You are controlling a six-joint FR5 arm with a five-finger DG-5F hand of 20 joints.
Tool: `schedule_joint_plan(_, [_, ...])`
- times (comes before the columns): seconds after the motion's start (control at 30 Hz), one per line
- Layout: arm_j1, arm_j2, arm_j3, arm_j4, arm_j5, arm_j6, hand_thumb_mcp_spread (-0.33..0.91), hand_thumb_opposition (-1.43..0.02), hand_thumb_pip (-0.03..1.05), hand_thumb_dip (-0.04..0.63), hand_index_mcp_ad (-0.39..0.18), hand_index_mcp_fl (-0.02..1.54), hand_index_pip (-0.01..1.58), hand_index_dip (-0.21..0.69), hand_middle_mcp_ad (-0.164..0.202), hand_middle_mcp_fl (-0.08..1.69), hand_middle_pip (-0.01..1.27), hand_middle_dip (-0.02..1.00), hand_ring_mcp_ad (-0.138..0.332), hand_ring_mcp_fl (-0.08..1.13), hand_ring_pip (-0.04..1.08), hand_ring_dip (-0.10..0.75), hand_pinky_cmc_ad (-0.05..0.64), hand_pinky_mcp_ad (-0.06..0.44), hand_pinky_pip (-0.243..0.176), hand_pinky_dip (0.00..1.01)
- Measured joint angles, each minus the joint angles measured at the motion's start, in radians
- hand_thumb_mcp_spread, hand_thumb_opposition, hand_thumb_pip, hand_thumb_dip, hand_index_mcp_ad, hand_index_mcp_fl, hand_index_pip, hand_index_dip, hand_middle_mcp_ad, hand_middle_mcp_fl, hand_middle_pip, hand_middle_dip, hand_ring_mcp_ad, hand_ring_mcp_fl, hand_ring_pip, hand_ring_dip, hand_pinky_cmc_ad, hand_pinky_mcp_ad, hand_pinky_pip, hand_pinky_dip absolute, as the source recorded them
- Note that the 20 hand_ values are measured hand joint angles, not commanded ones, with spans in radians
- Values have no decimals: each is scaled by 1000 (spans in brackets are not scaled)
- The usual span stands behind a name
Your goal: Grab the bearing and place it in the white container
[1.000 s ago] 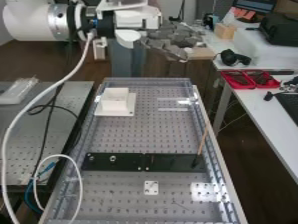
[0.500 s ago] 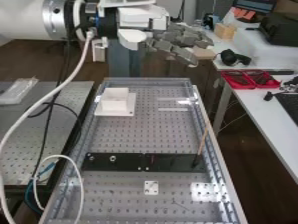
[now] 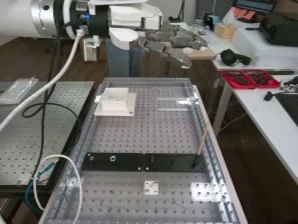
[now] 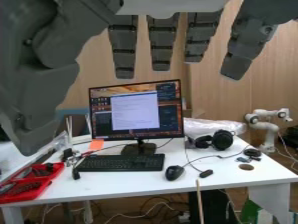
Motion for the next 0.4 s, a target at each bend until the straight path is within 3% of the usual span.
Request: schedule_joint_plan(0.4, [5, 24, -24, -1, 22, 8, 223, -726, 469, 138, -113, 222, 89, 202, 65, 101, 122, 222, 136, 2, 93, 96, 429, 325, -89, 302])
